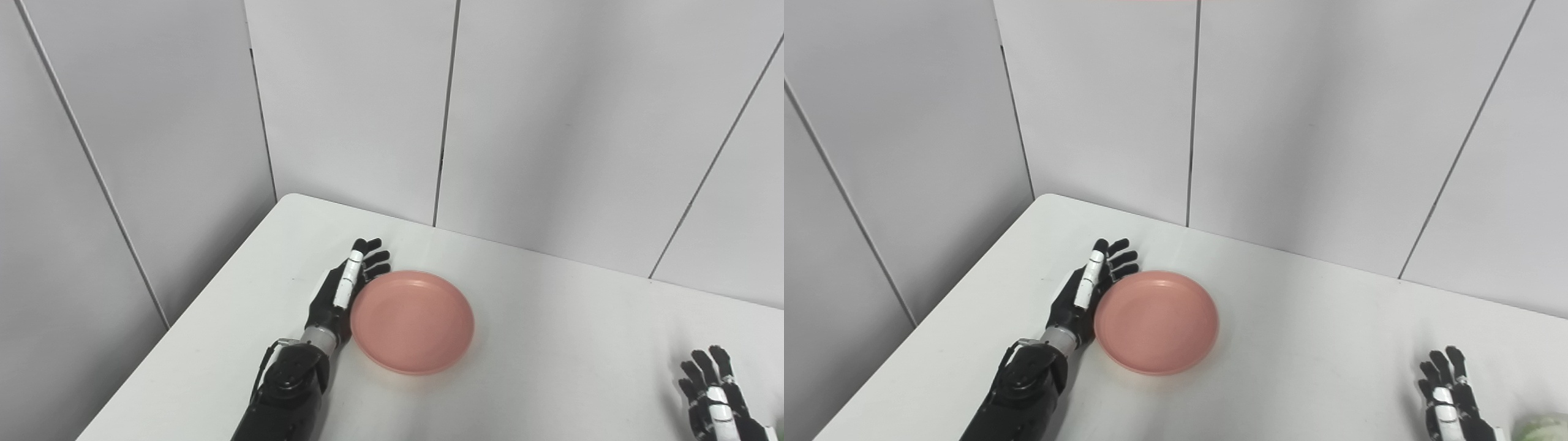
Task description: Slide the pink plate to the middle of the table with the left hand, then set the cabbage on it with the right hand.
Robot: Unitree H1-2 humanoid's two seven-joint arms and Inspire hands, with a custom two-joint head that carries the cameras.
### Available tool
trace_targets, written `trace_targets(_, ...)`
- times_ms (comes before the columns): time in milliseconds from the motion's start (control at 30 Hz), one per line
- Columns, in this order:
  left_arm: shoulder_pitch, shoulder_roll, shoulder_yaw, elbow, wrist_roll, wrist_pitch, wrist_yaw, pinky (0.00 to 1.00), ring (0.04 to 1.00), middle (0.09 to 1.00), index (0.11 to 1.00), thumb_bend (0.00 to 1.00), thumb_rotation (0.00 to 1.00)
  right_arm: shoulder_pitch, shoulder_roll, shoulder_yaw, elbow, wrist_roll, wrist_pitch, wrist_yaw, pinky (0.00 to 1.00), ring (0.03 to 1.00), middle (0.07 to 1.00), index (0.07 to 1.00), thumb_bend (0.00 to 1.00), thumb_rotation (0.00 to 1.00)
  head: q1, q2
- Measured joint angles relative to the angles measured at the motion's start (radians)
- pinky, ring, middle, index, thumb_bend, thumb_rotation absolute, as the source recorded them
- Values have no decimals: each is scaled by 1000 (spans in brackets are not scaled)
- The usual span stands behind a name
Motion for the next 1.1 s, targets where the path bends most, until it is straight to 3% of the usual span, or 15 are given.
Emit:
trace_targets(67, 7, -20, -22, -13, 20, -2, 0, 930, 888, 889, 889, 756, 990, 4, 0, 1, -6, 0, 6, -1, 1000, 975, 964, 993, 708, 741, -9, 6)
trace_targets(200, 27, -65, -68, -18, 41, -42, -6, 909, 884, 889, 893, 717, 981, 15, 7, 7, -23, -1, 14, -4, 1000, 974, 969, 1000, 661, 749, -18, 14)
trace_targets(300, 44, -102, -101, -18, 61, -77, -6, 895, 902, 911, 910, 707, 990, 21, 18, 12, -36, -7, 24, -17, 1000, 977, 975, 1000, 606, 761, -64, 34)
trace_targets(467, 83, -175, -129, -51, 57, -86, -28, 972, 939, 938, 937, 739, 987, 41, 26, 27, -77, -28, 59, -38, 1000, 981, 984, 1000, 626, 805, -139, 63)
trace_targets(600, 137, -198, -154, -112, 47, -64, -51, 990, 949, 949, 941, 746, 970, 56, 25, 39, -118, -71, 72, -52, 993, 940, 955, 988, 645, 802, -273, 109)
trace_targets(667, 160, -202, -159, -146, 27, -38, -63, 987, 960, 958, 948, 743, 942, 59, 26, 46, -122, -95, 72, -63, 978, 922, 944, 979, 671, 795, -273, 109)
trace_targets(867, 215, -227, -156, -229, -74, 46, -111, 981, 952, 950, 938, 717, 895, 68, 55, 82, -150, -145, 74, -89, 959, 912, 935, 968, 697, 761, -429, 164)
trace_targets(1100, 247, -232, -167, -265, -90, 71, -128, 989, 967, 963, 943, 728, 869, 75, 101, 103, -216, -176, 128, -131, 908, 898, 925, 955, 649, 701, -495, 192)
